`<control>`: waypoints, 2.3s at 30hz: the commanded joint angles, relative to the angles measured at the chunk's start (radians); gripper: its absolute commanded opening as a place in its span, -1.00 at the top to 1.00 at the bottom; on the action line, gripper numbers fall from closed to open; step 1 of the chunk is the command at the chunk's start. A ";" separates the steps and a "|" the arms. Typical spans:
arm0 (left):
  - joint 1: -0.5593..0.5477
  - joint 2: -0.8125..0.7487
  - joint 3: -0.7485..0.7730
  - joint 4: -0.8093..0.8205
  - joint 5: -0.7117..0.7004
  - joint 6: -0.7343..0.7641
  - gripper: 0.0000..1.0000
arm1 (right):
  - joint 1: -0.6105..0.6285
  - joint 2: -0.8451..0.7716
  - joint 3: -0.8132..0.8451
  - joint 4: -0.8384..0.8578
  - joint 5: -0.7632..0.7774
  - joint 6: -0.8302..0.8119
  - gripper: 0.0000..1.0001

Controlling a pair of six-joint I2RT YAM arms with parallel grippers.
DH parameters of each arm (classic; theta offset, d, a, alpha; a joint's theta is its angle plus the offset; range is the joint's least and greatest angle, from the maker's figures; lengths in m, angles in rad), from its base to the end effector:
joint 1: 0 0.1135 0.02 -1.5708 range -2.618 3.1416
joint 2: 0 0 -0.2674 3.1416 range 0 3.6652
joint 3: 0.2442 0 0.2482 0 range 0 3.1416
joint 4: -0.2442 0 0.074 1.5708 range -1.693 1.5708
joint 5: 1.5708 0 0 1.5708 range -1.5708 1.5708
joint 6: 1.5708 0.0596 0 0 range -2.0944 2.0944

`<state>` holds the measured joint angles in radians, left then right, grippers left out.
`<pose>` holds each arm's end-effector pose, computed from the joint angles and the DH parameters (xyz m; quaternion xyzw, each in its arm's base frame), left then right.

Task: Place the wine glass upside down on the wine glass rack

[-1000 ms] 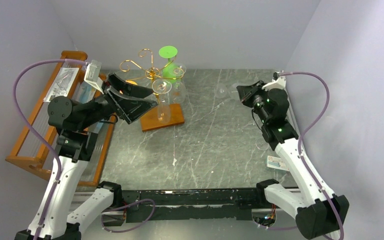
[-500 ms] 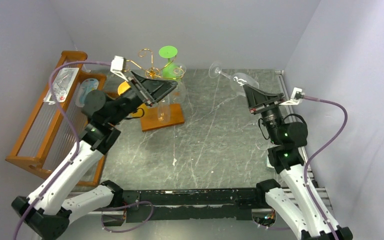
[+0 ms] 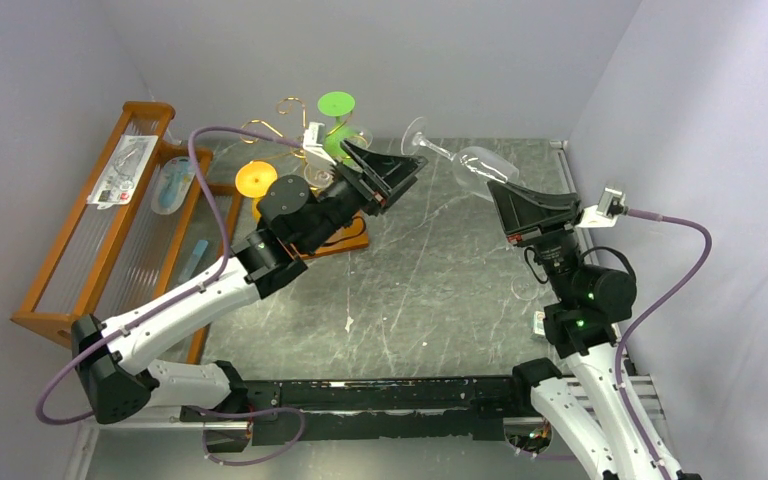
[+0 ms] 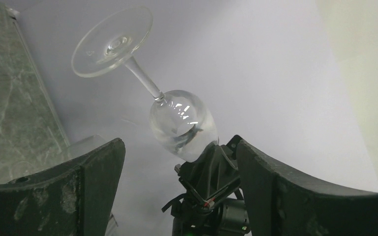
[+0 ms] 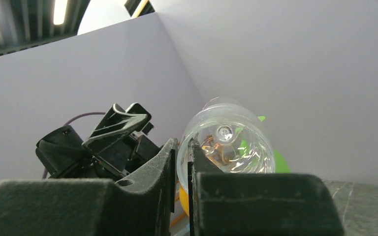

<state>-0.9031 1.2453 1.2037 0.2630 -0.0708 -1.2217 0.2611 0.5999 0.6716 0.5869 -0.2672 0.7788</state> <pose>0.1939 -0.2391 0.4461 -0.1263 0.6120 -0.6709 0.3992 0.1304 0.0511 0.4220 -0.0039 0.4526 0.4930 0.7430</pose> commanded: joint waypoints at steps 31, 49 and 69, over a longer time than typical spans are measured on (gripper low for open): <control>-0.138 0.143 0.059 0.387 -0.454 0.105 0.90 | 0.004 0.023 0.007 0.210 -0.216 0.123 0.89; -0.138 -0.032 -0.010 0.298 0.032 1.022 0.90 | 0.004 -0.014 0.243 -0.474 -0.329 -0.200 -0.61; -0.138 -0.032 0.000 0.035 0.276 1.574 0.90 | 0.007 0.278 0.482 -0.544 -0.520 0.201 -0.44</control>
<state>-1.0397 1.2083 1.1877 0.3202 0.1329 0.2253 0.2638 0.8516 1.1095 0.1692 -0.8097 0.9321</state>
